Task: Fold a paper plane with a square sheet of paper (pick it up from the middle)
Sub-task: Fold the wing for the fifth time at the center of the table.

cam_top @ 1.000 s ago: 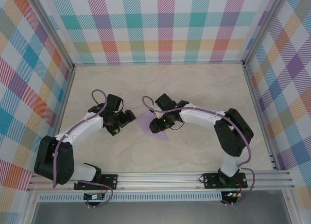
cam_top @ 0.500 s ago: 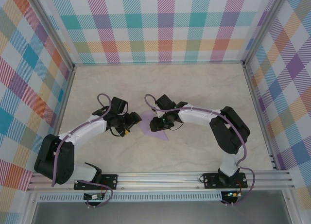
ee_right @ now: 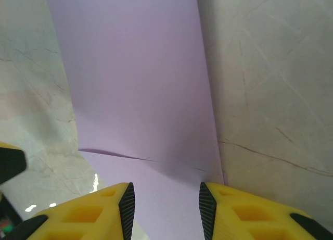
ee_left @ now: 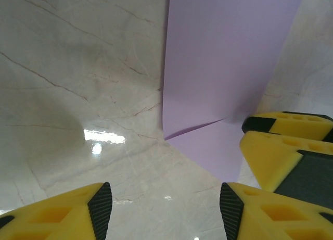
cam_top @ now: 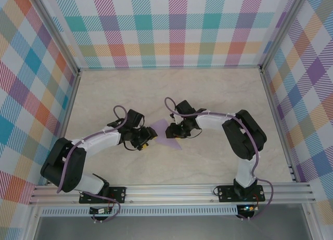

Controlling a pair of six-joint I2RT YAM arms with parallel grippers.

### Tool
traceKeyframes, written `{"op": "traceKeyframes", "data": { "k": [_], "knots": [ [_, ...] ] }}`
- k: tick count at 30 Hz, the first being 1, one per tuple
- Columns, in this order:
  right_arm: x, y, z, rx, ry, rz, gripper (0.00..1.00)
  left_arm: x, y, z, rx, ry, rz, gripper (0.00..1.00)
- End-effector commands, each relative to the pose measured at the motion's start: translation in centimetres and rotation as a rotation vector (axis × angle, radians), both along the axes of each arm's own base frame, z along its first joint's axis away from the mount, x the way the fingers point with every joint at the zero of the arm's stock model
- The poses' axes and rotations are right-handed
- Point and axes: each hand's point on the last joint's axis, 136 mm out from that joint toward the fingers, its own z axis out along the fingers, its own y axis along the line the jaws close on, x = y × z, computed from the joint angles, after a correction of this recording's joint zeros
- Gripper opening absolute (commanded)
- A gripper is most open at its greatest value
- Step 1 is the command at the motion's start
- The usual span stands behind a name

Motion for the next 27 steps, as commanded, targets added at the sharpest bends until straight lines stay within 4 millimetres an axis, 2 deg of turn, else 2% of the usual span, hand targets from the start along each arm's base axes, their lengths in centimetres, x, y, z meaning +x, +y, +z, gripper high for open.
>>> {"op": "traceKeyframes", "data": {
  "k": [1, 11, 27],
  "knots": [
    [-0.5, 0.1, -0.1, 0.081, 0.075, -0.022, 0.4, 0.1, -1.6, 0.0, -0.048, -0.004, -0.014, 0.56],
    [-0.3, -0.5, -0.2, 0.16, 0.138, -0.062, 0.39, 1.2, -2.8, -0.8, -0.066, -0.007, -0.009, 0.39],
    [-0.5, -1.0, -0.5, 0.169, 0.155, -0.065, 0.39, 2.7, -4.3, -1.2, -0.097, -0.017, -0.025, 0.3]
  ]
}}
